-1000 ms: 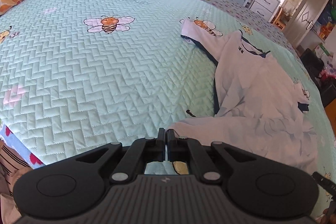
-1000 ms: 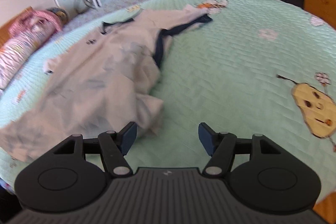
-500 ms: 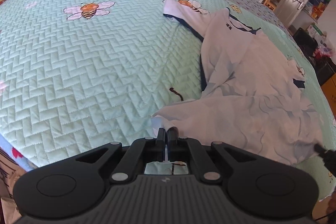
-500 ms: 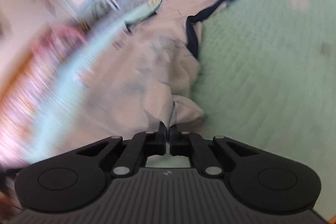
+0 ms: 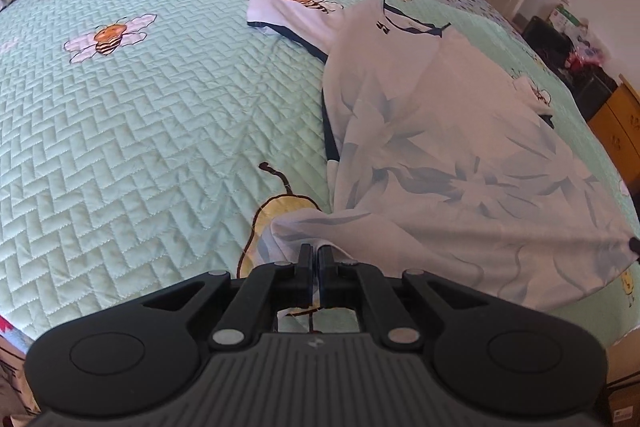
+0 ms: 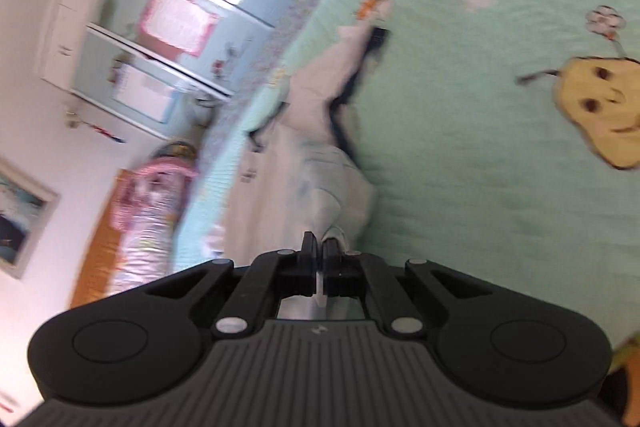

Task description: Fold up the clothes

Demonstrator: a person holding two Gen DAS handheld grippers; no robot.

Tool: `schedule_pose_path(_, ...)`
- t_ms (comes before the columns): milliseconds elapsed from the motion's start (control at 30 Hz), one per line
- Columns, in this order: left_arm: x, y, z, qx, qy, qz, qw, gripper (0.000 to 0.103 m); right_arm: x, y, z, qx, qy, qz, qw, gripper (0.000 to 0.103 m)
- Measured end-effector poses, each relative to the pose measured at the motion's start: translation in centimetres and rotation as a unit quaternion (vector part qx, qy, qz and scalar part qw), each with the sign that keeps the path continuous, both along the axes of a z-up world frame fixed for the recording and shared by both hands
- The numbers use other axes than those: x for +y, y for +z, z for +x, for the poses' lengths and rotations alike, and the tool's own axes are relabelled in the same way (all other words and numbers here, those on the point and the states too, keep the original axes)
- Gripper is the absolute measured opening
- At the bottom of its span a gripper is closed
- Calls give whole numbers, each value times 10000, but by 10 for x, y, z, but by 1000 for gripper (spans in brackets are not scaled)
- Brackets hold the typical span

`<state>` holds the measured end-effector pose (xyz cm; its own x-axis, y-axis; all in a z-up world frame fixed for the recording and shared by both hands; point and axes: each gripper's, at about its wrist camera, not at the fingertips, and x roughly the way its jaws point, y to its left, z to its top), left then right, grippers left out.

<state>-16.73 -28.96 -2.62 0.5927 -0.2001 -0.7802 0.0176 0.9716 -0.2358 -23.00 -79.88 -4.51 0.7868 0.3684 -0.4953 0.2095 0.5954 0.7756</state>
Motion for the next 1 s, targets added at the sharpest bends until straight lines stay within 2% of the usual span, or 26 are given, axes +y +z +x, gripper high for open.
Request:
schedule_pose_path(67, -1, -3, 4, 1, 13, -28, 10000, 1, -3, -9, 3, 306, -212, -380, 9986, 3)
schedule_pose_path(167, -1, -3, 8, -66, 77, -28, 9999, 2, -2, -14, 15, 416, -262, -626, 9968, 3)
schedule_pose_path(367, 5, 2, 38, -331, 429, 141, 9984, 2, 2, 6, 75, 101, -266, -605, 9978, 3)
schedule_pose_path(500, 16, -9, 73, -335, 953, 191, 9947, 3, 3, -12, 134, 393, -236, -869, 9952, 11)
schedule_pose_path(567, 21, -16, 80, -248, 1085, 99, 9937, 3, -2, -27, 146, 647, -332, -676, 9951, 17)
schedule_pose_path(633, 25, -22, 81, -159, 1132, -3, 9934, 4, -7, -32, 140, 730, -435, -356, 9957, 19)
schedule_pose_path(700, 29, -27, 73, -102, 1147, -94, 9933, 4, -7, -27, 118, 346, -522, -308, 9976, 28)
schedule_pose_path(767, 35, -33, 62, -23, 1208, -242, 9924, 5, -6, -18, 92, 107, -661, -639, 9957, 46)
schedule_pose_path(833, 42, -36, 51, 7, 1308, -425, 9905, 6, 0, -10, 73, 3, -661, -1095, 9918, 53)
schedule_pose_path(1000, 54, -36, 32, -5, 1469, -857, 9854, 13, 32, 4, 55, -210, -257, -2061, 9780, 53)
